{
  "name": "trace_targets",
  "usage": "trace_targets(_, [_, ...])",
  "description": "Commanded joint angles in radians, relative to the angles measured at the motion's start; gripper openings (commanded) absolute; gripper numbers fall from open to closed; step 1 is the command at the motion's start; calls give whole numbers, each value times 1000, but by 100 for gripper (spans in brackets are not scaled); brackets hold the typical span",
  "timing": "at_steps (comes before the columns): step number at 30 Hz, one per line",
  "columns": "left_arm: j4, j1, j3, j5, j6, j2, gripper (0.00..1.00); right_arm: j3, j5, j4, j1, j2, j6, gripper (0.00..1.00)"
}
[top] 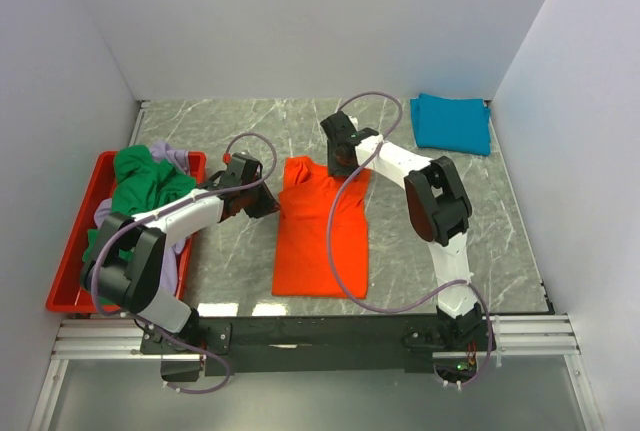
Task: Fold and stack the t-shirts
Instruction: Fold the tshirt
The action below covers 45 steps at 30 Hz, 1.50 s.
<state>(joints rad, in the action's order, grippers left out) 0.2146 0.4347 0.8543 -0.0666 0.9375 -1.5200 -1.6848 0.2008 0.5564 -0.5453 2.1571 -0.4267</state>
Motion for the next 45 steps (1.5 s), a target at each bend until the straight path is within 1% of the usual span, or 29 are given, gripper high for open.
trace_targets(1, [-12,4,0,-7,-9,26,23,-47,42,11,-4,12,-15,46])
trace_targets(2, [-14,4,0,-4,-9,26,23,-47,40,7,-4,15,-17,45])
trace_targets(4, [-14,4,0,-2,-9,26,23,-46,38,-1,-5,17,-20,40])
trace_targets(5, [-12,4,0,-2,-9,26,23,-41,38,-6,-4,17,-21,33])
trace_targets(8, [-12,4,0,-2,-9,26,23,-33,20,-21,-4,6,-20,19])
trace_targets(9, [-12,4,0,-2,-9,27,23,-32,15,-24,-4,4,-18,10])
trace_targets(13, [-12,4,-1,-1,-11,24,23,-33,-8,-38,-4,-19,-20,0])
trace_targets(20, [-9,4,2,-1,-12,26,23,10,-61,-78,-5,-91,-27,0])
trace_targets(25, [-11,4,0,-1,-12,23,23,10,-84,-92,-5,-120,-24,0])
trace_targets(31, [-11,4,3,-1,-12,20,23,-21,-106,-90,-7,-85,-20,0])
trace_targets(38, [-7,4,5,1,-14,21,23,-21,-175,-133,-10,-26,-24,0])
trace_targets(45, [-6,4,9,2,-16,15,23,-19,-186,-159,-10,29,-23,0])
